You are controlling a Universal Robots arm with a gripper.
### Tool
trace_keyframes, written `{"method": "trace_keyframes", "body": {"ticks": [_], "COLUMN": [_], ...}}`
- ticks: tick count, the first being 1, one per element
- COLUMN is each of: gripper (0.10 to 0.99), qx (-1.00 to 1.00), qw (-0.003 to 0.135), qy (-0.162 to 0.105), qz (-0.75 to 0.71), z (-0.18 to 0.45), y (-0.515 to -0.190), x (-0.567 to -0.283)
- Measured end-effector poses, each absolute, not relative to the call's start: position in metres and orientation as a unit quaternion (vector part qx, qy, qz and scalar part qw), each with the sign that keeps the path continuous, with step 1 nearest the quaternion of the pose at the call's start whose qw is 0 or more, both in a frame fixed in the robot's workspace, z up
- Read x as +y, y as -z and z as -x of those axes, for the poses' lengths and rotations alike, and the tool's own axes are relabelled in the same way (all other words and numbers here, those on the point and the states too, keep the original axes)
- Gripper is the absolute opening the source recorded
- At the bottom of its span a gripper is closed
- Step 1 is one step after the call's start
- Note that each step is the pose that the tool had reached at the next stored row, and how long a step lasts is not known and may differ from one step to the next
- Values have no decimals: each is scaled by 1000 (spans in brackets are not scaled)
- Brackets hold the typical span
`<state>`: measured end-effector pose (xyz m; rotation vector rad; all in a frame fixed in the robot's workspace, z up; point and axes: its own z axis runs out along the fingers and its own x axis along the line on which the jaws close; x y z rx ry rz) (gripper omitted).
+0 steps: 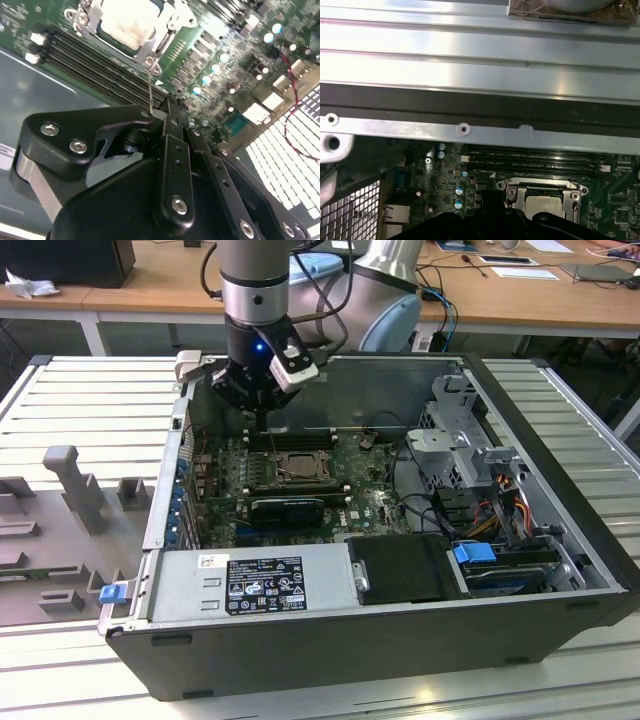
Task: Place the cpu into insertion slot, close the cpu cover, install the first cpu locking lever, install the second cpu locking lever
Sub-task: 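Install the first cpu locking lever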
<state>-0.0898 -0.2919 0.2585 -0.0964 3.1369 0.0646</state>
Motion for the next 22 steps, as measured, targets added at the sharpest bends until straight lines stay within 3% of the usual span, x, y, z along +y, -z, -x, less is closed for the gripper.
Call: {"method": "trace_keyframes", "body": {"ticks": [22], "gripper": [106], "qx": [999], "qw": [1], "qy": [-21], "qz": [30], "z": [58], "y": [-258], "x": [-292]}}
